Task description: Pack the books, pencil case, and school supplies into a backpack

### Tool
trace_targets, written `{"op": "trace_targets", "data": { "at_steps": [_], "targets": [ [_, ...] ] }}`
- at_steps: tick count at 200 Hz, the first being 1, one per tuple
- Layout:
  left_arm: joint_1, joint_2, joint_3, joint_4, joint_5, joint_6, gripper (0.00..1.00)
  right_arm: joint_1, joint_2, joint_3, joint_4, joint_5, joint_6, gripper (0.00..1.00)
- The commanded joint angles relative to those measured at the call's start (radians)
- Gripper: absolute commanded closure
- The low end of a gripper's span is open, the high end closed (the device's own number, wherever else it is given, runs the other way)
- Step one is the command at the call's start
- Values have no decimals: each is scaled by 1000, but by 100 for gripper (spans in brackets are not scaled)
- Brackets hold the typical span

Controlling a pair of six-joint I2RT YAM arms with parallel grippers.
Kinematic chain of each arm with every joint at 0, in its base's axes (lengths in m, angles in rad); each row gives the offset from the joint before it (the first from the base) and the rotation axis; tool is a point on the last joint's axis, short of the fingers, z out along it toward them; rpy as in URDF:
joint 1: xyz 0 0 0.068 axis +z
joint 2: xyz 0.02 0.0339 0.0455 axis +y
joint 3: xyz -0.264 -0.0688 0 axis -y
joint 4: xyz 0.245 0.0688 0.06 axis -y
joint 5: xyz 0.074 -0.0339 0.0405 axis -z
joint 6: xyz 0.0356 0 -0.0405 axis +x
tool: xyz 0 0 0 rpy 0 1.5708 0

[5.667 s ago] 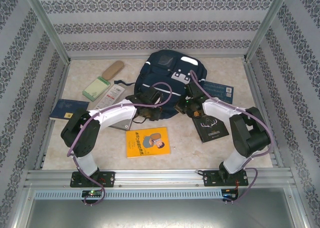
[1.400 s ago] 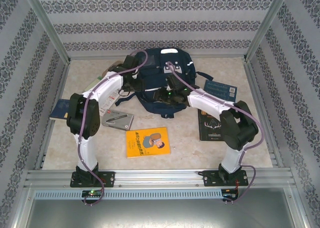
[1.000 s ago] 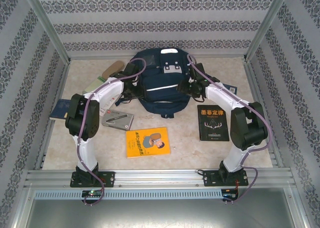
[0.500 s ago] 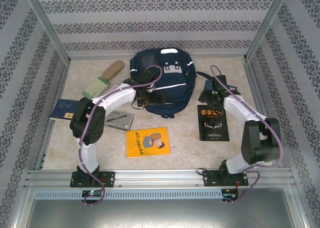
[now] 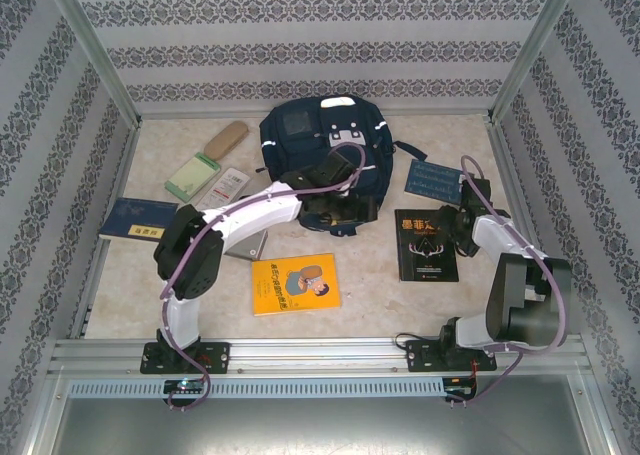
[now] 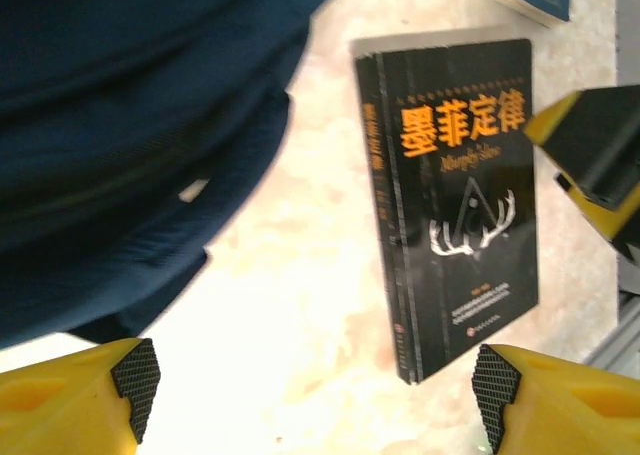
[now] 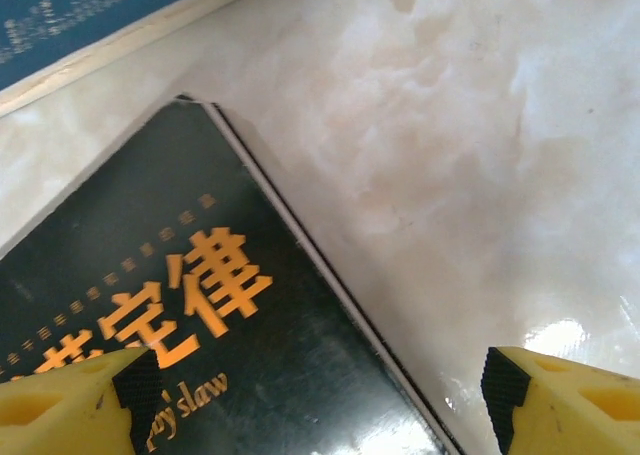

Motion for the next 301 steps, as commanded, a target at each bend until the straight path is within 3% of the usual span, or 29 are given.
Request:
{"op": "trace_targets", "data": {
  "at_steps": [1,36,115,179,257,301],
  "targets": [
    [-53,77,21,74,48,-72,18,-29,29,-21,23,-55,-10,15],
    [-81,148,17,171,83,-159,23,-28,35,-46,49,-133,-10,16],
    [-88,270,26,234,121,-235,25,82,-54,-138,70,-210,58,30],
    [-88,329,31,352,195,-295,32,146,-28,-146,122,-301,70,43],
    [-85,245,-150,906,366,-425,41,155,-34,-124,113,-333,65,44],
    [-80,255,-153,933,380,-443,48,155,-49,-117,94,-321,62,43]
  ]
}}
